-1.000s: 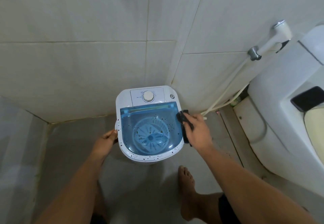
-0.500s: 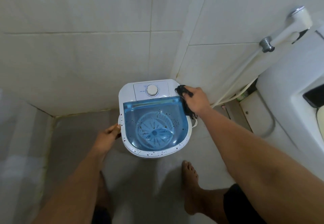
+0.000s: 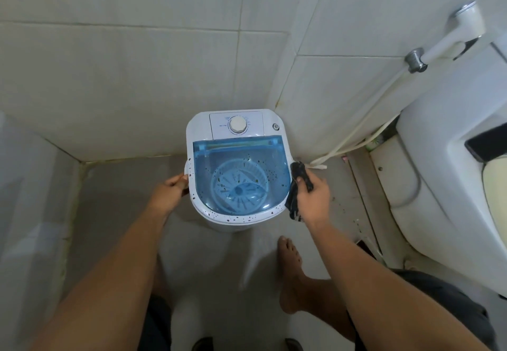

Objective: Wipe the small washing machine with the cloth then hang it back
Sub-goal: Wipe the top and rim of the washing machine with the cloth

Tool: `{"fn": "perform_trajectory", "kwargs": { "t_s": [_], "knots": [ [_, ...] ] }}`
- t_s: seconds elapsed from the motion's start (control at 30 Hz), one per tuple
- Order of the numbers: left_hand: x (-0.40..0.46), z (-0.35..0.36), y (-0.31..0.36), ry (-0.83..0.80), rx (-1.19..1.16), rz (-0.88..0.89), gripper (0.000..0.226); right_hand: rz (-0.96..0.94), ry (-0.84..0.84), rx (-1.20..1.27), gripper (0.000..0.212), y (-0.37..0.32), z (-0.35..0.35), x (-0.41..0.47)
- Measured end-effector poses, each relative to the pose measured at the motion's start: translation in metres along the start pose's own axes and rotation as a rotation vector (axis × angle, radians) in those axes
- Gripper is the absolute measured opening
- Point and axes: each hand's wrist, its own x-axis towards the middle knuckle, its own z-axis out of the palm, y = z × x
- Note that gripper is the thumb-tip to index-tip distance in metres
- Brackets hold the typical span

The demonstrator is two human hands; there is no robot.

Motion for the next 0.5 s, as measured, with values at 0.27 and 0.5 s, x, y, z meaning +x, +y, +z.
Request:
{"fn": "perform_trajectory", "kwargs": {
  "t_s": [0.27, 0.5],
  "knots": [
    [0.003, -0.001, -0.002, -0.028, 0.008, 0.01, 0.034, -0.011, 0.142, 0.058, 0.039, 0.024, 0.017, -0.076],
    [0.008, -0.002, -0.005, -0.031, -0.024, 0.023, 0.033, -0.173, 0.127, 0.028, 0.046, 0.03, 0.025, -0.115]
  ]
}}
